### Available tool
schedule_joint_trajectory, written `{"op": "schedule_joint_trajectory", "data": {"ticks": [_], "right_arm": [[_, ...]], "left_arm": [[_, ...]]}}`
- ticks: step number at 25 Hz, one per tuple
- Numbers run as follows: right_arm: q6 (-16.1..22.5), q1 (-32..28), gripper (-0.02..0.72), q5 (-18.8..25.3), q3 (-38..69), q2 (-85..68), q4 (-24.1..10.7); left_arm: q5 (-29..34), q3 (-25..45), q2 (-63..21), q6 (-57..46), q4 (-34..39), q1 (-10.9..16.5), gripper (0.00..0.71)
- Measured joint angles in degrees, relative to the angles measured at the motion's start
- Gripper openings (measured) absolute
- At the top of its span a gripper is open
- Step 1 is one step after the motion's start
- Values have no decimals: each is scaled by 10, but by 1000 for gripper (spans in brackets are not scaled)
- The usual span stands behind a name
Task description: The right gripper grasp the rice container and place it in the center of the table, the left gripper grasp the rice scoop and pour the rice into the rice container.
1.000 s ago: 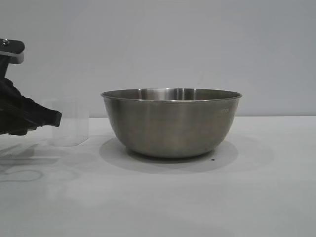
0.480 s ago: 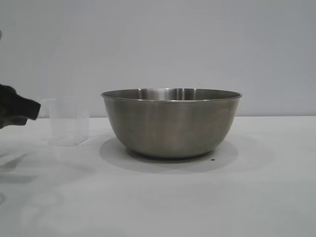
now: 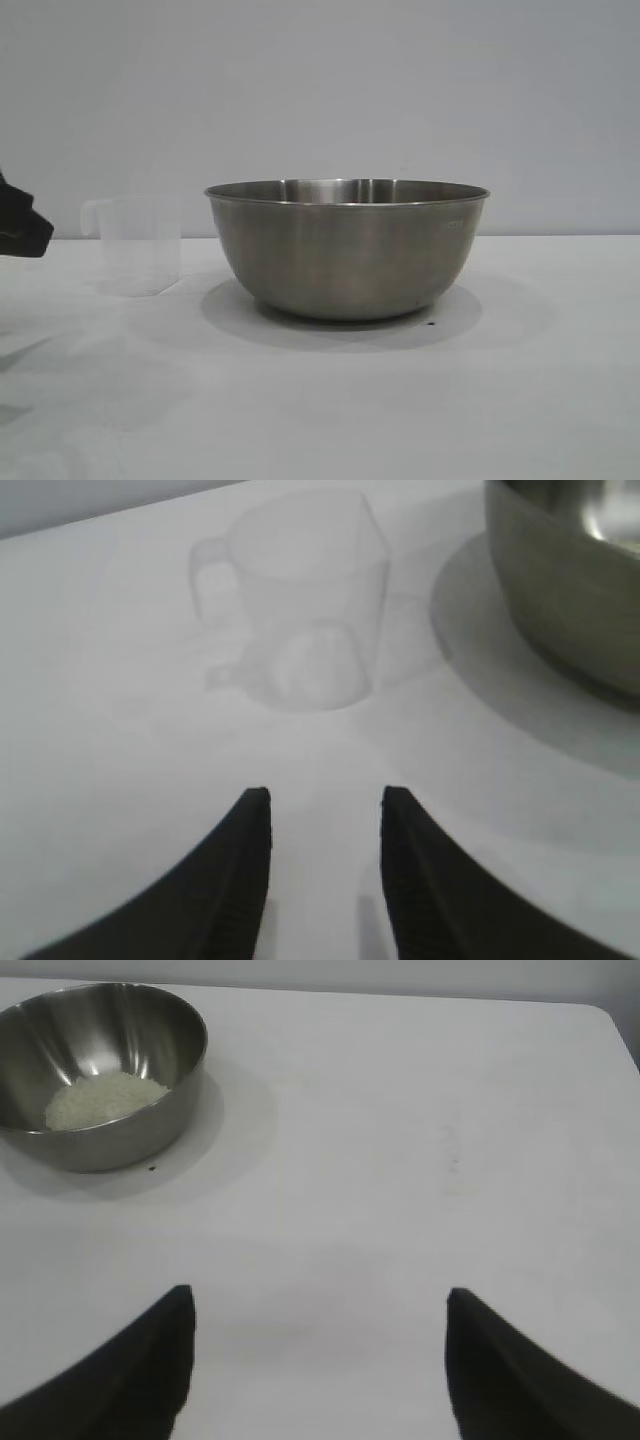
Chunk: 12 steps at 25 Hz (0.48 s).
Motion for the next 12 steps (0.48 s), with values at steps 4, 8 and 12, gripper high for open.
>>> {"op": "schedule_joint_trajectory", "data": {"ticks": [4, 8, 12], "right_arm": [[0, 0, 450, 0, 0, 0, 0], [0, 0, 450, 0, 0, 0, 0], [0, 0, 450, 0, 0, 0, 0]], "left_arm": [[2, -7, 0, 0, 5, 0, 228], [66, -7, -14, -1, 1, 0, 228], [129, -7, -50, 1, -20, 0, 228]]}}
